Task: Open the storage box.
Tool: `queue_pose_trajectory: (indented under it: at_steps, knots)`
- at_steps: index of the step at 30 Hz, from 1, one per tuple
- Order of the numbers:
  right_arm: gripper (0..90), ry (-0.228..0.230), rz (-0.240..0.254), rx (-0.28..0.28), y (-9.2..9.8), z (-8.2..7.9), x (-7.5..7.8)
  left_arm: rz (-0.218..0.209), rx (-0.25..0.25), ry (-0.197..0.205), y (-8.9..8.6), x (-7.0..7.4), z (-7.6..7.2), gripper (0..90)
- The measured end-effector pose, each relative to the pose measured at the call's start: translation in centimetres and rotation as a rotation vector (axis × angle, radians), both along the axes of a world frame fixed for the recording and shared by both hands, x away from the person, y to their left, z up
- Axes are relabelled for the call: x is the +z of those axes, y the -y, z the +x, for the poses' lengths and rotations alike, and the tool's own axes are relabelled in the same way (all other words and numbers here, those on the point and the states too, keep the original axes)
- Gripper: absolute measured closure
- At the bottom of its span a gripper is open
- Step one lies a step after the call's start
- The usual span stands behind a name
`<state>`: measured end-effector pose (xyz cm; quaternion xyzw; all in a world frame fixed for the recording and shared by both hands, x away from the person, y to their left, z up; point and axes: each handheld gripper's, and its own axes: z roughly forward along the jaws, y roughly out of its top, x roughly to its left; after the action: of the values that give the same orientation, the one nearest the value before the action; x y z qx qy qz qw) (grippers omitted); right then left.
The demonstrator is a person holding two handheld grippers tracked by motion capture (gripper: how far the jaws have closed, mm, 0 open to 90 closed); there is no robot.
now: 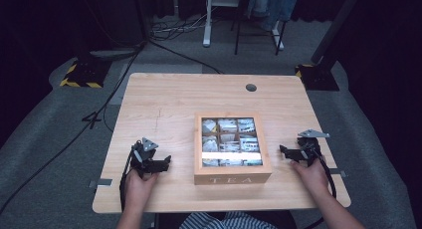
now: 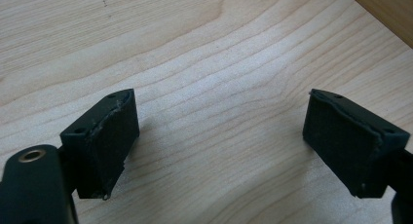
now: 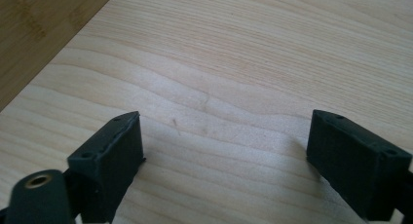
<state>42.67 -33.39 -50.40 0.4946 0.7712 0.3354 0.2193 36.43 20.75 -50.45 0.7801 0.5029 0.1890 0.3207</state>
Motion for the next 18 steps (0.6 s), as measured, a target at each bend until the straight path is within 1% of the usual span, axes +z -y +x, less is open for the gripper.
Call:
queue_pose_trajectory:
  at_steps: [7,15,17,18]
  knots:
    - [16.9,0.005,0.003,0.01,0.16,-0.39,0.04,0.0,0.001,0.0,0.01,0.0,-0.01,13.8]
    - [21.3,-0.001,0.001,0.007,0.25,-0.63,0.18,0.002,0.006,0.002,0.01,0.01,0.02,14.1]
    - [23.7,-0.003,0.003,0.014,0.29,-0.68,0.23,0.002,0.007,0.003,0.01,0.01,0.01,14.5]
    - [27.8,-0.009,0.003,0.009,0.32,-0.74,0.35,0.002,0.007,0.003,0.02,0.01,0.01,14.5]
